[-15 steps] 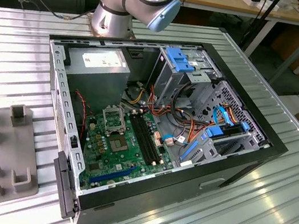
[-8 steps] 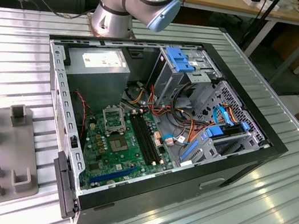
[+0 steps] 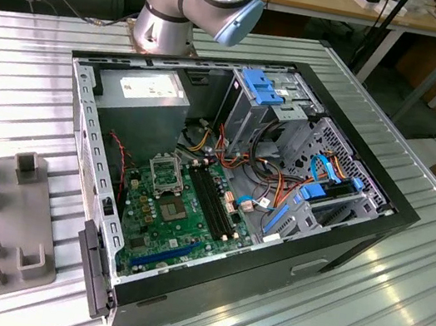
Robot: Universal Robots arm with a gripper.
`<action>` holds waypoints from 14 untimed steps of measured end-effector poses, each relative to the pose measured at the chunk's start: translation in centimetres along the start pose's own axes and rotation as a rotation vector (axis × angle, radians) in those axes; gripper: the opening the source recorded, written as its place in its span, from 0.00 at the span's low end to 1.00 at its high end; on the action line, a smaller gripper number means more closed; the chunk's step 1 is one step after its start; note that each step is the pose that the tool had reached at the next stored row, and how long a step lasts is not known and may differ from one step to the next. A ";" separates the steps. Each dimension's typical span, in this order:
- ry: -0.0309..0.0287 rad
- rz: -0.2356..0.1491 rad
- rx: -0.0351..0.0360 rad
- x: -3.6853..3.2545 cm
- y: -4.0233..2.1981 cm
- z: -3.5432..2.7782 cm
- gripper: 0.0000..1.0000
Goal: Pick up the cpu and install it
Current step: 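Pick up the cpu and move it towards the insertion slot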
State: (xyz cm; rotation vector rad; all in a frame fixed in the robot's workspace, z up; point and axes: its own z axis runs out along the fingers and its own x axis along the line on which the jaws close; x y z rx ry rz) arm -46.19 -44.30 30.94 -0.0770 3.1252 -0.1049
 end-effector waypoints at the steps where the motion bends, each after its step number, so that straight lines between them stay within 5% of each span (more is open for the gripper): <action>1: 0.0002 0.000 0.0000 0.00 0.00 -0.01 0.47; 14: 0.0001 0.000 0.0001 -0.01 -0.06 -0.82 0.47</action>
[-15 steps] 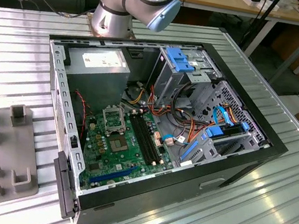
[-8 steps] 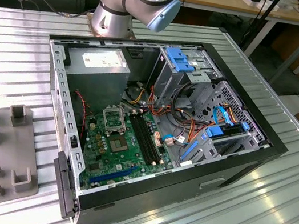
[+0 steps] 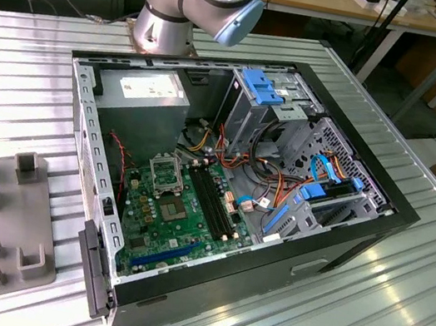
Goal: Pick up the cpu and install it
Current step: 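Pick up the cpu and move it towards the insertion slot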
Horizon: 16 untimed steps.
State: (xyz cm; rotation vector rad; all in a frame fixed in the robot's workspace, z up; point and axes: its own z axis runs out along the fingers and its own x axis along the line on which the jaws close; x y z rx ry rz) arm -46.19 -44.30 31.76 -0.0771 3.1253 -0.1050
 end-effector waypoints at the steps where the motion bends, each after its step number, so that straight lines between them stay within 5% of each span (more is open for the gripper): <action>1: -0.0001 0.000 -0.0001 0.00 0.00 -0.08 0.47; 16: 0.0000 0.000 0.0000 -0.01 -0.08 -1.15 0.47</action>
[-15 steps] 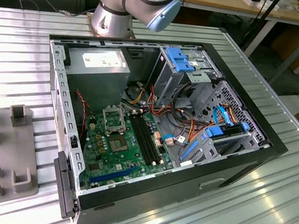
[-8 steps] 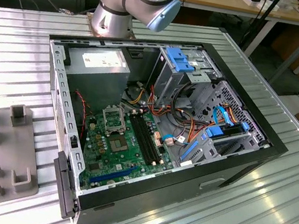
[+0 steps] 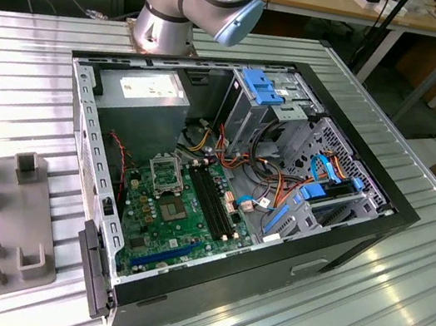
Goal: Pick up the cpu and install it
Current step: 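Pick up the cpu and move it towards the insertion slot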
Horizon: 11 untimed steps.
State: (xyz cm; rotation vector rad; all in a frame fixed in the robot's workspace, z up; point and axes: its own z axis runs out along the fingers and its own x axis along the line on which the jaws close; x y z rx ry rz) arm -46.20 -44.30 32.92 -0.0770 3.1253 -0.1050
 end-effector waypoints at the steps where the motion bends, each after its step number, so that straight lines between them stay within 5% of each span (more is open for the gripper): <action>1: 0.0000 0.000 0.0000 0.00 -0.01 -0.07 0.47; 11: 0.0001 0.000 0.0000 -0.01 -0.05 -0.76 0.47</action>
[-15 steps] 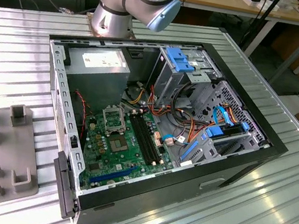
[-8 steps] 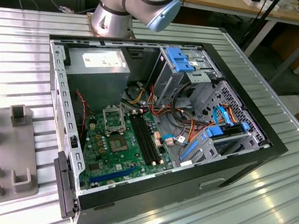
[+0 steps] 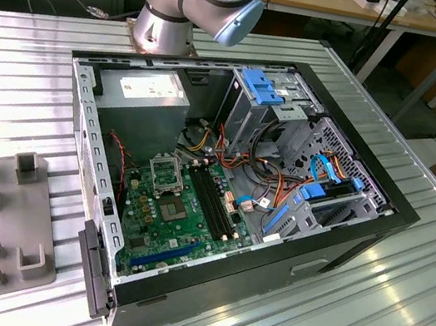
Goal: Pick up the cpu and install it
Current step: 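Pick up the cpu and move it towards the insertion slot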
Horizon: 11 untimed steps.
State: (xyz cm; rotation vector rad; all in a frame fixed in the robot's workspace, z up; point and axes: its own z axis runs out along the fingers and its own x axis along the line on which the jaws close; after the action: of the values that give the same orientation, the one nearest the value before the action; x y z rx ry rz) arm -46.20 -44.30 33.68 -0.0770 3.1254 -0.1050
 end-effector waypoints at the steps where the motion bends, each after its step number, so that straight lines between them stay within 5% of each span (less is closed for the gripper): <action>1: 0.0000 0.000 0.0000 0.00 0.00 -0.06 0.47; 11: 0.0001 0.000 0.0000 -0.01 -0.06 -0.84 0.47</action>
State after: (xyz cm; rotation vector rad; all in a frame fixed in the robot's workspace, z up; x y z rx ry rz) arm -46.20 -44.30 34.52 -0.0770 3.1254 -0.1051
